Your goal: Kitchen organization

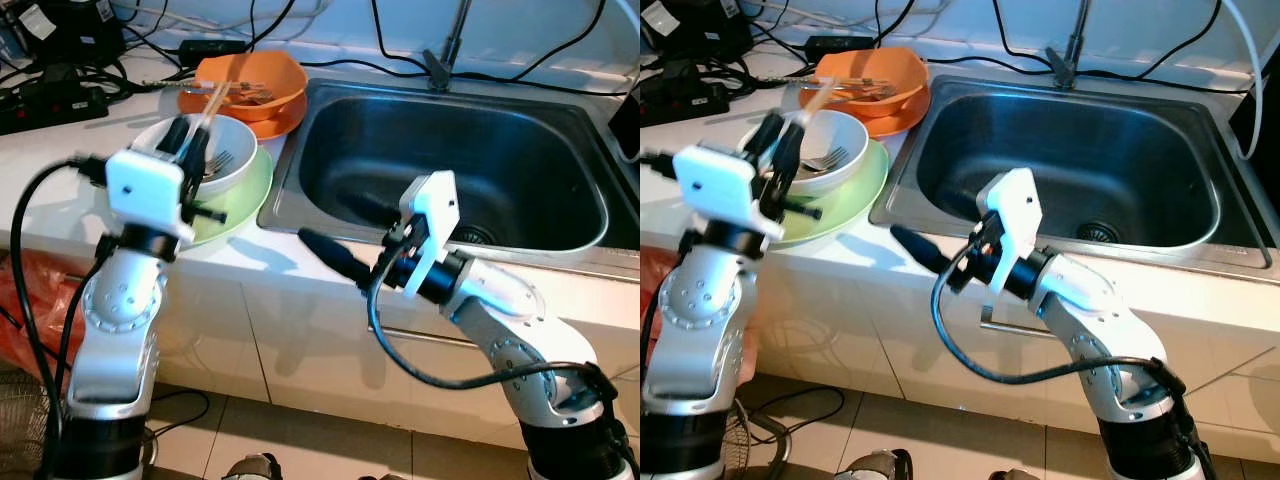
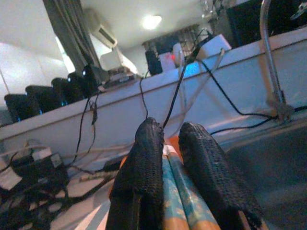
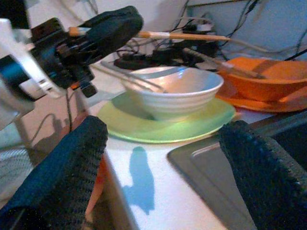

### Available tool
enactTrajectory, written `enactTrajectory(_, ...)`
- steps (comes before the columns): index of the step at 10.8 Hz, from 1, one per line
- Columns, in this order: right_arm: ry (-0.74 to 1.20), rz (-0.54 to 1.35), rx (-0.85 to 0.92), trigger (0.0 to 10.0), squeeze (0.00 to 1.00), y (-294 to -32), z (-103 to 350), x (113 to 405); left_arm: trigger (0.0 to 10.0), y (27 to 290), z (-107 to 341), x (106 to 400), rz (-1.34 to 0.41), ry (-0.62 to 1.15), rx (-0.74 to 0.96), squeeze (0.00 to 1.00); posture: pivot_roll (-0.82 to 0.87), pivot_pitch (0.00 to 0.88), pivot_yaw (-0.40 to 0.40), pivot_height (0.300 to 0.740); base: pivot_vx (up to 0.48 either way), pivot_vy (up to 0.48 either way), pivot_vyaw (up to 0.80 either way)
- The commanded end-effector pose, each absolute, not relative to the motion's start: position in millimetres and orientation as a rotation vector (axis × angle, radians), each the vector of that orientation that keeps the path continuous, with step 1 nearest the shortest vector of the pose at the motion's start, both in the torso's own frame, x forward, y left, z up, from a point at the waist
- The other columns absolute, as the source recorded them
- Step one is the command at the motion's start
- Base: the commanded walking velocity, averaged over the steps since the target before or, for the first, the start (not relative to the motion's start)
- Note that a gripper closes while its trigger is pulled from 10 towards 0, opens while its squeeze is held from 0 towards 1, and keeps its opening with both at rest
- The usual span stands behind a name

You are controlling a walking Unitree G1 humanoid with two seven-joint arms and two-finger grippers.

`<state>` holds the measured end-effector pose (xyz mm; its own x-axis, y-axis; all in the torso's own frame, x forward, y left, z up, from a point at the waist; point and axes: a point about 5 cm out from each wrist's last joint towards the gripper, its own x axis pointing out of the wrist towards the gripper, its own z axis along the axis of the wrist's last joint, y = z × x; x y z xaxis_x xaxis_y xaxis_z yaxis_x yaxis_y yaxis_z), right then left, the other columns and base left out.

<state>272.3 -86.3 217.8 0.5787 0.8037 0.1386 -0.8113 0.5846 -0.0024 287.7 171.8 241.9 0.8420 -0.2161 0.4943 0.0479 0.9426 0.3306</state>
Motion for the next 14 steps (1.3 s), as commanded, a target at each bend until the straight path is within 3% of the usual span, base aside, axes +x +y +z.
enactTrajectory(1,-0.138,0.905,0.070,10.0,0.00,-89,219,276,0.0,164,249,286,-0.171,-0.594,0.331,0.00,0.04,0.110,0.010,0.740,0.000,0.000,0.00)
enactTrajectory(2,-0.138,0.870,0.105,10.0,0.00,-91,219,279,0.0,156,251,287,-0.201,-0.606,0.318,0.00,0.04,0.108,0.011,0.740,0.000,0.000,0.00)
enactTrajectory(4,-0.132,0.598,0.265,10.0,0.00,-115,222,305,0.0,130,265,301,-0.338,-0.610,0.074,0.00,0.03,0.103,0.018,0.740,0.000,0.000,0.00)
enactTrajectory(6,-0.098,0.513,0.347,10.0,0.00,-125,218,312,0.0,116,275,309,-0.462,-0.635,-0.023,0.00,0.03,0.104,0.019,0.740,0.000,0.000,0.00)
enactTrajectory(10,-0.053,0.528,0.712,10.0,0.00,-129,227,319,0.0,74,245,303,-0.755,-0.487,-0.211,0.00,0.02,0.102,0.031,0.740,0.000,0.000,0.00)
enactTrajectory(14,-0.034,0.585,0.845,10.0,0.00,-124,238,319,0.0,73,228,301,-0.779,-0.437,-0.207,0.00,0.02,0.105,0.023,0.740,0.000,0.000,0.00)
